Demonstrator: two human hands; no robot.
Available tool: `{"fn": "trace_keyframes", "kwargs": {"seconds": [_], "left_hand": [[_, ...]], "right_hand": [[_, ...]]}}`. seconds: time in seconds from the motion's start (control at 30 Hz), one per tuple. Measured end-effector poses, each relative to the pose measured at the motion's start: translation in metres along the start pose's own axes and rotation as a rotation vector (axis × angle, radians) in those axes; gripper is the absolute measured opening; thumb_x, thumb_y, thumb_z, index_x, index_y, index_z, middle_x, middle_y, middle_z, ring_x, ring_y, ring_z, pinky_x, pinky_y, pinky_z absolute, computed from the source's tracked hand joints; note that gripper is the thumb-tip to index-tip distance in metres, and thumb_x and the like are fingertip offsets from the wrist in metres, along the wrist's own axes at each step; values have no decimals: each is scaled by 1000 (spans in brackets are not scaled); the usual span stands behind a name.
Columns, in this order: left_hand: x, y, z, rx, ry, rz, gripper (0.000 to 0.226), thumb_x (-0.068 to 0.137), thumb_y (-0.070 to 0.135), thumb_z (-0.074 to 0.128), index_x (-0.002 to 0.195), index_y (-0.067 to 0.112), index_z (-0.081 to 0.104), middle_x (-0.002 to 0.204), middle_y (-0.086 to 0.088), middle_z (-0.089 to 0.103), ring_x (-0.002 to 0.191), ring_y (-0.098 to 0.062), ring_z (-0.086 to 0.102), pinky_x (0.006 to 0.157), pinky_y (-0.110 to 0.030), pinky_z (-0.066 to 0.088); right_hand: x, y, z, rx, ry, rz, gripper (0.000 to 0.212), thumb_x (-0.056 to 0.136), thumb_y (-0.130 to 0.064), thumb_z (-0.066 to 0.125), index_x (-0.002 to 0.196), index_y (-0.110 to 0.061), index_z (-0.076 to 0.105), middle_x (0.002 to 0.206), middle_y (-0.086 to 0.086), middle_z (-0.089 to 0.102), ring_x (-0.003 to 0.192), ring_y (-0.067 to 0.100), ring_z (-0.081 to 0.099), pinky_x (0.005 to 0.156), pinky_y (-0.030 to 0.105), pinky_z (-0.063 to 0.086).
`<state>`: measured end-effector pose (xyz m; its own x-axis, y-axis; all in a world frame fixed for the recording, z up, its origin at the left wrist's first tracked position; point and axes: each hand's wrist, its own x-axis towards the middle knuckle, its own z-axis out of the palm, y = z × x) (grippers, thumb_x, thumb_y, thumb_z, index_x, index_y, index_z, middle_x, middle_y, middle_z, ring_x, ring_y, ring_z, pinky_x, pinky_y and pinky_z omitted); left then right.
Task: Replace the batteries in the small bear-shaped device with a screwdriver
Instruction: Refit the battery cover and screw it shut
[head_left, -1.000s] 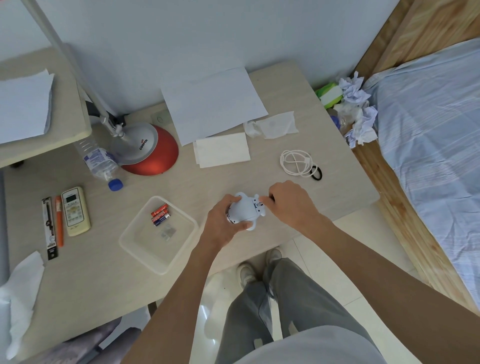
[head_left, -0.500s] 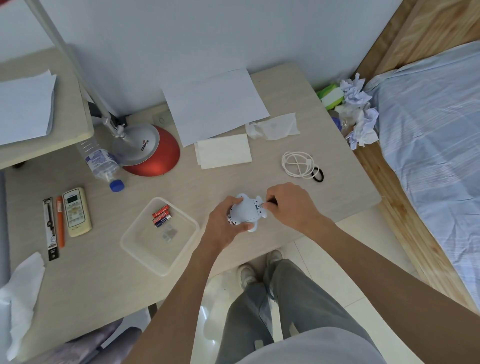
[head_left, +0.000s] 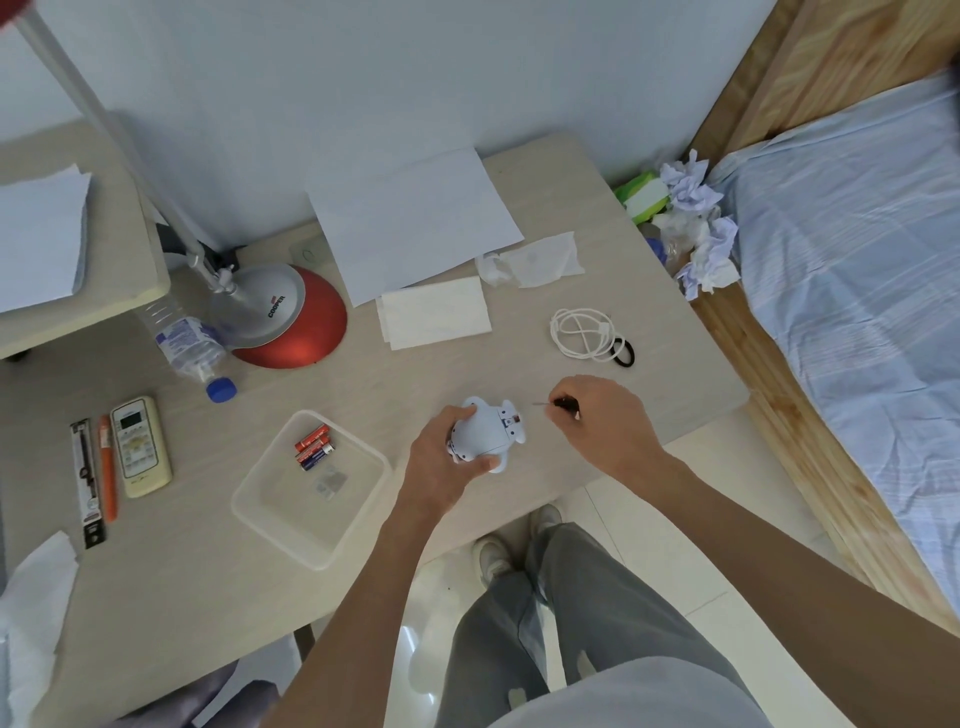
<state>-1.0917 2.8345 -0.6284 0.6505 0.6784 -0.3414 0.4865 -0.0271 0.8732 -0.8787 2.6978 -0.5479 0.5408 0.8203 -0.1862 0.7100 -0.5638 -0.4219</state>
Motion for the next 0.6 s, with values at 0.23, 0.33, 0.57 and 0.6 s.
{"fn": "trace_keyframes", "kwargs": {"seconds": [0.23, 0.33, 0.57, 0.6], "left_hand": [[-3, -5, 4, -18, 21, -15, 70, 73, 35, 100, 132, 41, 63, 128, 12, 65, 116, -14, 64, 87, -24, 53], [-2, -7, 5, -19, 27, -24, 70, 73, 35, 100, 132, 42, 63, 130, 11, 65, 116, -14, 64, 87, -22, 52], [-7, -8, 8, -79, 58, -18, 70, 74, 26, 100, 132, 39, 63, 131, 12, 65, 115, -15, 64, 87, -27, 54], [-8, -10, 9, -90, 63, -10, 70, 74, 25, 100, 133, 38, 64, 130, 12, 65, 114, -16, 64, 88, -31, 56]], "right_hand": [[5, 16, 24, 65, 61, 102, 17, 106, -21, 52, 101, -14, 67, 87, 0, 63, 73, 22, 60, 68, 42, 54], [10, 18, 40, 63, 65, 145, 15, 103, -18, 55, 92, -14, 65, 82, 0, 61, 73, 23, 58, 67, 44, 54], [16, 27, 59, 36, 38, 183, 9, 97, -20, 61, 91, -17, 67, 86, -2, 62, 78, 22, 59, 66, 39, 53], [17, 29, 60, 38, 30, 181, 9, 97, -20, 62, 90, -17, 67, 86, -2, 61, 77, 22, 59, 66, 39, 53]]}}
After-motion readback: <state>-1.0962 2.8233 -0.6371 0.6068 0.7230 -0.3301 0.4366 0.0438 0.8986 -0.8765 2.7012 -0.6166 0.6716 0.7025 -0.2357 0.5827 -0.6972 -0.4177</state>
